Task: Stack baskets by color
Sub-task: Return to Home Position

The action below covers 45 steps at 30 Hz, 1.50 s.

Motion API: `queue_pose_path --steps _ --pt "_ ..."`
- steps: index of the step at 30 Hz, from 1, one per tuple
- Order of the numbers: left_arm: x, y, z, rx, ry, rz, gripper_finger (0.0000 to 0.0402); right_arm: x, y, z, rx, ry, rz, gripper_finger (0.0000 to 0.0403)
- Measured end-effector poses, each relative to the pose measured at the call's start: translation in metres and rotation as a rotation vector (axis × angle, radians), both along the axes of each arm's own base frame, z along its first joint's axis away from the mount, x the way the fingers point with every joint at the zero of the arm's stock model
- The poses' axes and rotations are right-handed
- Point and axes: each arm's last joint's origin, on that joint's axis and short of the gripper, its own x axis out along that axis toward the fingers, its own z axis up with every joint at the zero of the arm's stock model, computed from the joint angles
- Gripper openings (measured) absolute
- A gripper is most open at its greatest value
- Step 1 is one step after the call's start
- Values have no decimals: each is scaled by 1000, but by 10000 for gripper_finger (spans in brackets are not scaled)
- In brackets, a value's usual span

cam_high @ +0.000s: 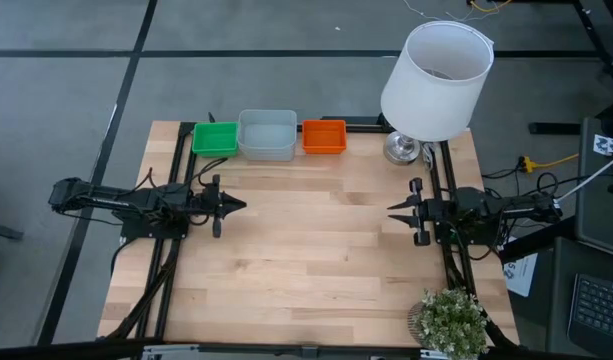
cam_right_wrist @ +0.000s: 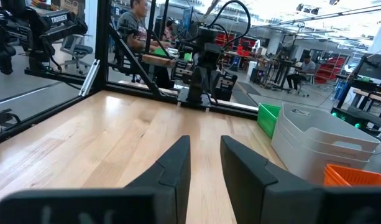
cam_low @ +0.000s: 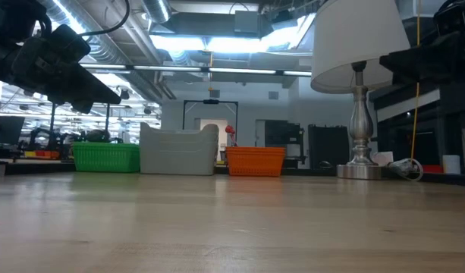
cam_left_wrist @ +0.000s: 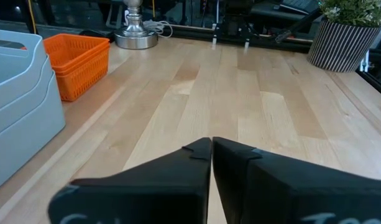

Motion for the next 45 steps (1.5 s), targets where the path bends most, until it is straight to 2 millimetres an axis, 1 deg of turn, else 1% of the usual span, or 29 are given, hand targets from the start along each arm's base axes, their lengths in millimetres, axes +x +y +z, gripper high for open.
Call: queue_pose_path --steps 7,19,33,45 --pt "0 0 0 0 0 0 1 0 0 0 -1 0 0 90" --pt "0 0 0 0 0 0 15 0 0 0 -2 0 0 90" --pt "0 0 0 0 0 0 1 0 0 0 -2 1 0 90" --pt "0 0 0 0 0 0 15 0 0 0 -2 0 0 90"
